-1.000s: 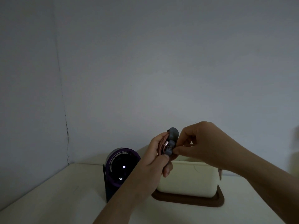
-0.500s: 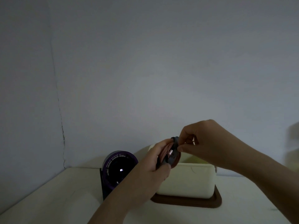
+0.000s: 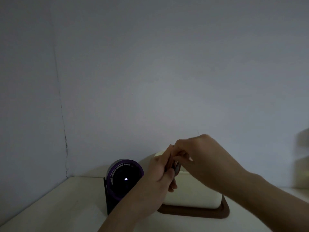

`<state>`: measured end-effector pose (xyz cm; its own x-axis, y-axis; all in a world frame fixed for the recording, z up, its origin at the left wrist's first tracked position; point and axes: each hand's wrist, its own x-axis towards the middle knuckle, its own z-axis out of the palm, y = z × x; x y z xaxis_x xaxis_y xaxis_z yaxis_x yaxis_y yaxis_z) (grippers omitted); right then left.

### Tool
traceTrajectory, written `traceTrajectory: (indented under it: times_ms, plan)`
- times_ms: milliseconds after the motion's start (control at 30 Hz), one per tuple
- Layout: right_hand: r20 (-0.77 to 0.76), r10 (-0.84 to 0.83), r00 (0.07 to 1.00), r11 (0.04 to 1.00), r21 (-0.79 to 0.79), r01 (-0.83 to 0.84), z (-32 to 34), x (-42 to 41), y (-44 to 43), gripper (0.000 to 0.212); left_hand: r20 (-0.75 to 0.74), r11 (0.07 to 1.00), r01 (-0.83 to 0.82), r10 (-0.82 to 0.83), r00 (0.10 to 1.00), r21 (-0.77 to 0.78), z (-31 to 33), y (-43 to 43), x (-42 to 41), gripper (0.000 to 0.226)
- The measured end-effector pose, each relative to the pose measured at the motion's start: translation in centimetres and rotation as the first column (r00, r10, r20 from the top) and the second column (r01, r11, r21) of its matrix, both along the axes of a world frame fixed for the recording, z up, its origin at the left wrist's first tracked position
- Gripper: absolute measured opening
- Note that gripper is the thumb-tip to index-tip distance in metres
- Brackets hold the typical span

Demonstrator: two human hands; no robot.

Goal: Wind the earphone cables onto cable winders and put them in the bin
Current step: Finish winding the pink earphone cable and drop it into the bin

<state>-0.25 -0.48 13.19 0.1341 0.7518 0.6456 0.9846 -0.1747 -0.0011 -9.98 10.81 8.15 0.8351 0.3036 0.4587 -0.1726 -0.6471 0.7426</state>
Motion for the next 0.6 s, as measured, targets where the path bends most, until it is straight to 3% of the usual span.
traceTrajectory:
  times_ms: [100, 200, 333, 400, 467, 533, 600]
  plan:
    - [0.308, 0.084, 0.948, 0.996, 0.012, -0.092, -1.2, -0.2, 0.3, 0.031, 0.019, 0.988, 0.010, -0.008, 1.000, -0.153, -0.5, 0.8, 0.4, 0.053]
    - [0.470, 0.117, 0.875, 0.986, 0.046, -0.157, -2.3, 0.1, 0.2, 0.028, 0.096, 0.917, 0.138, -0.110, 0.989, -0.374, -0.7, 1.0, 0.5, 0.055]
    - [0.475, 0.142, 0.869, 0.977, 0.076, -0.201, -3.5, 0.5, 0.3, 0.010, 0.226, 0.648, 0.361, -0.285, 0.931, -0.670, -0.3, 1.1, 0.7, 0.051]
    - [0.461, 0.170, 0.871, 0.964, 0.107, -0.245, -4.3, 1.1, 0.5, 0.016, 0.331, 0.474, 0.487, -0.377, 0.865, -0.733, 0.0, 1.3, 0.5, 0.050]
    - [0.464, 0.184, 0.866, 0.960, 0.106, -0.261, -4.8, 1.4, 0.7, 0.028, 0.400, 0.353, 0.499, -0.318, 0.859, -0.791, 0.1, 1.3, 0.4, 0.056]
    - [0.472, 0.199, 0.859, 0.958, 0.089, -0.271, -5.1, 1.5, 0.7, 0.047, 0.399, 0.344, 0.440, -0.188, 0.898, -0.829, 0.0, 1.0, 0.7, 0.057]
    - [0.473, 0.225, 0.852, 0.957, 0.059, -0.286, -5.1, 1.5, 0.7, 0.042, 0.389, 0.400, 0.394, -0.096, 0.916, -0.828, -0.2, 0.5, 1.0, 0.050]
